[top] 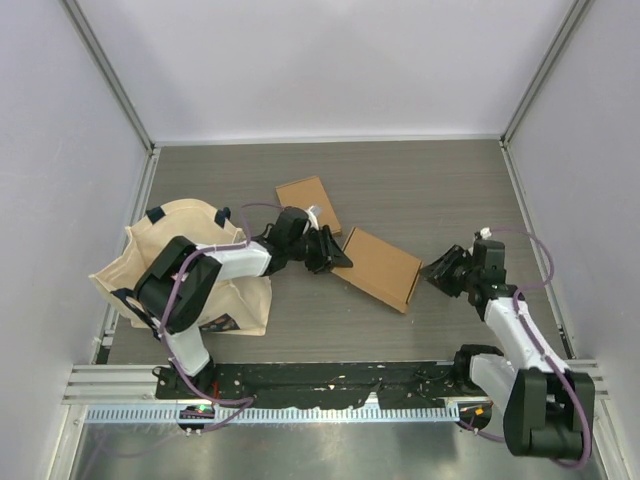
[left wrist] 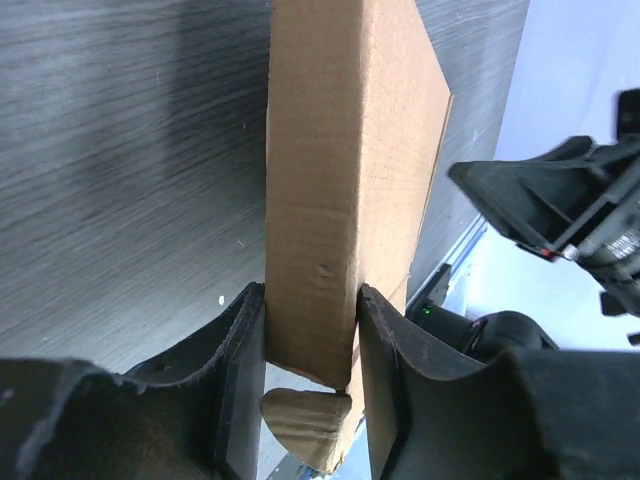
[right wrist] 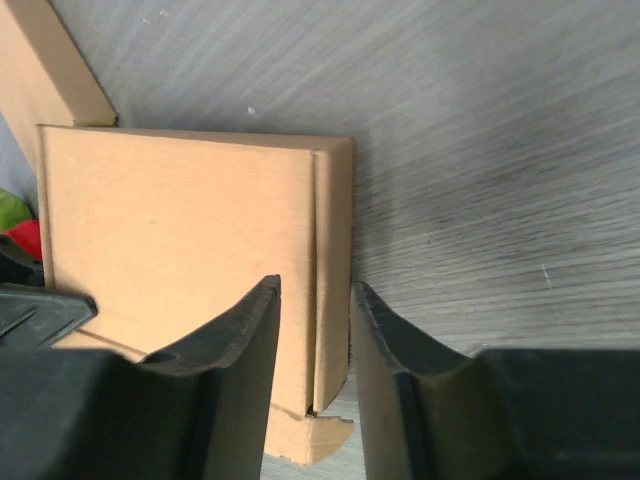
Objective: Fold the paper box
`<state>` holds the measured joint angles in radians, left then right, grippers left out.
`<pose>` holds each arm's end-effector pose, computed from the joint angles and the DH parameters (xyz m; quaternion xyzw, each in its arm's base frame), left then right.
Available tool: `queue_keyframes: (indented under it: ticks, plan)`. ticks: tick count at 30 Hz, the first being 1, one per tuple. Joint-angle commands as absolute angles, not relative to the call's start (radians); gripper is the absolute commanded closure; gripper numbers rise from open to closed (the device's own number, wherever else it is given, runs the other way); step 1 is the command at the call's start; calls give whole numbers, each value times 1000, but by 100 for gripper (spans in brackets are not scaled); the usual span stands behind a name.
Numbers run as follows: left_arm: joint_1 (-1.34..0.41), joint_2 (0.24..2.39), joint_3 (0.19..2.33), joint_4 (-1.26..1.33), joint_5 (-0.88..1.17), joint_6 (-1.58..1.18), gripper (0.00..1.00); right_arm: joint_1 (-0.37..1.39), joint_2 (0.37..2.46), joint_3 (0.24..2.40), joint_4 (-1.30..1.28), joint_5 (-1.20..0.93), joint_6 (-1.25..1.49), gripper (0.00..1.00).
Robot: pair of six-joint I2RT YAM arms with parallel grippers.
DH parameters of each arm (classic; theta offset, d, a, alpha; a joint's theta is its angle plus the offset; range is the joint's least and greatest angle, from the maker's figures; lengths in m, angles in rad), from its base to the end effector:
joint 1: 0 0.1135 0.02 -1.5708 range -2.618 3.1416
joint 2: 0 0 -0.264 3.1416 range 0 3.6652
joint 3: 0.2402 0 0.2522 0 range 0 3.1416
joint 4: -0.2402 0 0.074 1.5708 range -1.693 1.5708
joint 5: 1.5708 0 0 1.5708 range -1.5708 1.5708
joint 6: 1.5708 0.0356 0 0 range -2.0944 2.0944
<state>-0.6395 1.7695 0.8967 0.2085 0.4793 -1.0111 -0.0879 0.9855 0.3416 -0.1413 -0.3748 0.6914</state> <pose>0.2780 -0.2272 0.1581 -0.0592 0.8775 -0.4573 0.1318 0.1823 -0.0030 0.1588 0.2788 0.8667 0.2761 0.3079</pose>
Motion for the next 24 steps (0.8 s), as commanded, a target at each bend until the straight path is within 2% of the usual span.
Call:
queue_keyframes:
  ticks: [1,2,3,5,6,7,9,10,12,13,17,24]
  plan:
    - [-634,1711,882,143,485,-1083,62,-45,836,550,-417,-199,559,49]
    - [-634,1677,882,114,476,-1086,62,-16,819,630,-486,-161,523,36]
    - [-630,1657,884,56,465,-1089,62,79,795,653,-479,-150,491,30]
    - [-621,1625,893,3,439,-1097,61,212,804,724,-486,-115,454,26]
    - [-615,1599,897,-67,434,-1112,58,406,824,748,-477,-97,409,25]
    - [-601,1589,903,-84,437,-1123,58,499,837,782,-466,-57,384,24]
    - [-586,1574,905,-116,483,-1152,58,689,868,813,-465,114,325,20]
    - [-572,1572,907,-117,503,-1155,58,839,924,852,-482,167,272,18]
    - [-569,1569,913,-138,554,-1151,58,961,978,885,-514,328,224,18]
    - [-568,1560,916,-149,560,-1146,58,1076,1023,902,-517,371,181,18]
    - [-558,1529,899,-160,581,-1166,58,1289,1127,904,-499,618,117,17]
    - [-543,1496,859,-95,656,-1244,59,1443,1333,845,-420,1076,75,16]
